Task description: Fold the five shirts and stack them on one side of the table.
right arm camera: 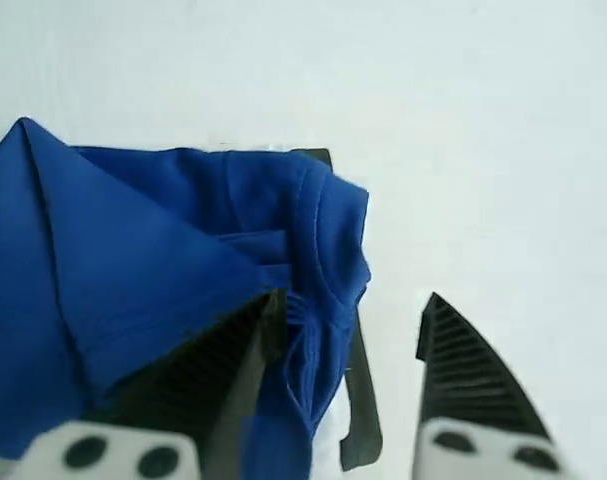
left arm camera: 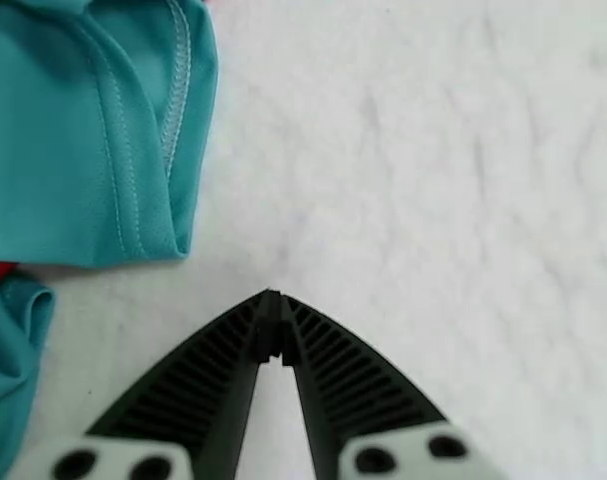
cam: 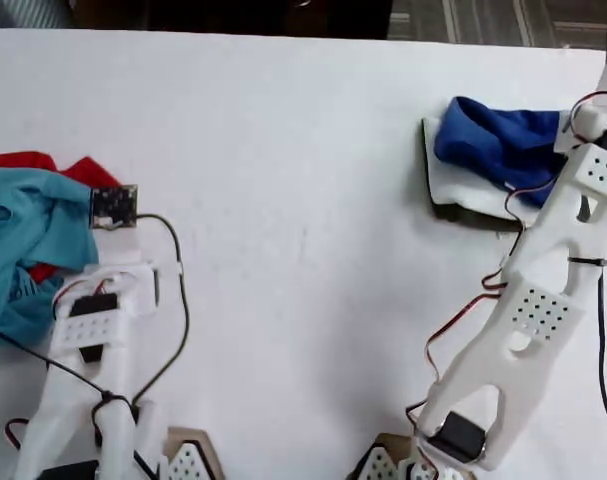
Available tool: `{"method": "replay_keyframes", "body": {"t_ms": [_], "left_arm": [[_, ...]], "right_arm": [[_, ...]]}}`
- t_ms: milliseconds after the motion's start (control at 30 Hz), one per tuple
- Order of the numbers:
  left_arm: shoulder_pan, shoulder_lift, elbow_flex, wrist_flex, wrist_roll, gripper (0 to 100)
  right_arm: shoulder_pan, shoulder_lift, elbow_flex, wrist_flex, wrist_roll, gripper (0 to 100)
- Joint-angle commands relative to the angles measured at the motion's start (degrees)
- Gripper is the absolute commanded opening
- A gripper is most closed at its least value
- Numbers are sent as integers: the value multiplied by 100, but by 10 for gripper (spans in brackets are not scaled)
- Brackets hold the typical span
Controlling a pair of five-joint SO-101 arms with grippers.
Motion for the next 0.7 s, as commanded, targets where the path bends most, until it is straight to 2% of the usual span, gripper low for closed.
{"method": "replay_keyframes", "body": {"t_ms": [0,33,100,267,500,667], "left_arm": [[35,-9,-13,-88,9,27],[35,-9,-13,-88,9,27],[35,-9,-13,-88,9,27],[35,-9,-13,-88,9,27],[35,-9,-13,-88,9,27],[35,-9,-13,-88,9,27]], "right_arm": [[-444,-620,-475,549,-88,70],[-593,-637,-492,593,-88,2],[-884,-629,-492,673,-88,43],[-1393,-347,-290,743,-88,18],[-1279,400,-343,725,-79,19],[-1086,716,-352,708,607,19]]}}
